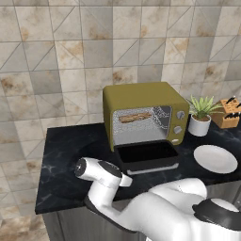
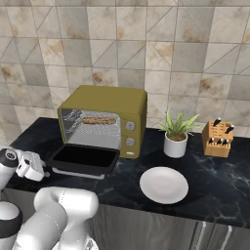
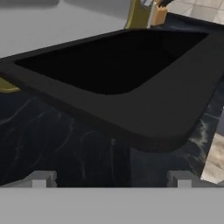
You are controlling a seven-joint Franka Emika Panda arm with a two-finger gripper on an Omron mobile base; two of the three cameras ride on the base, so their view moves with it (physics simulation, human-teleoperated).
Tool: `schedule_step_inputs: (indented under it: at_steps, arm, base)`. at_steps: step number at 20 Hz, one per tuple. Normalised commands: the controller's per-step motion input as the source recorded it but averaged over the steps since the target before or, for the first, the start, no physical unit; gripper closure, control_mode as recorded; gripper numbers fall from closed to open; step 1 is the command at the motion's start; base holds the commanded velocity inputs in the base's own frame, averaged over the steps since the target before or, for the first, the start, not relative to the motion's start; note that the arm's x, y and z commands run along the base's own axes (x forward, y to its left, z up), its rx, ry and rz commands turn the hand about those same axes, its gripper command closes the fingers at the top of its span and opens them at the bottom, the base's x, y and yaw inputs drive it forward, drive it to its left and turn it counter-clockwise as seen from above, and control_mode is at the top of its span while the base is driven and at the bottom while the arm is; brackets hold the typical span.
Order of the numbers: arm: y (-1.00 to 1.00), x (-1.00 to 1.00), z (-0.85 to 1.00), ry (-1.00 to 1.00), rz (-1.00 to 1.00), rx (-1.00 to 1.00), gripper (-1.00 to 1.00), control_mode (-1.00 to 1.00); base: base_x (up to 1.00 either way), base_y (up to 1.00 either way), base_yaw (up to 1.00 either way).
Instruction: Pull the toaster oven rack outwards. Pick up the baguette from the plate and place it on the toaster oven rack. Close the toaster oven door fully and set the temperature to the lowest setting.
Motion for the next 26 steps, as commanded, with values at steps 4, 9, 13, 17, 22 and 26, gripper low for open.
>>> schedule_step_inputs:
  at_steps: [4, 9, 13, 17, 22, 26]
  arm:
    - [0.09, 0.08, -0.18, -0.05, -0.02, -0.05, -1.0, -1.0]
    - [0.09, 0.09, -0.1, -0.06, -0.03, -0.04, -1.0, -1.0]
    - [0.01, 0.11, -0.06, -0.05, -0.02, -0.03, -1.0, -1.0]
    - [0.0, 0.09, -0.05, -0.02, -0.01, 0.0, -1.0, -1.0]
    - [0.0, 0.1, -0.07, 0.0, 0.0, 0.0, -1.0, -1.0]
    - [0.0, 0.1, -0.06, 0.0, 0.0, 0.0, -1.0, -1.0]
  base:
    - [0.0, 0.0, 0.0]
    - [0.0, 0.0, 0.0]
    - [0.0, 0.0, 0.0]
    - [0.0, 0.0, 0.0]
    - [0.0, 0.0, 0.0]
    - [0.0, 0.0, 0.0]
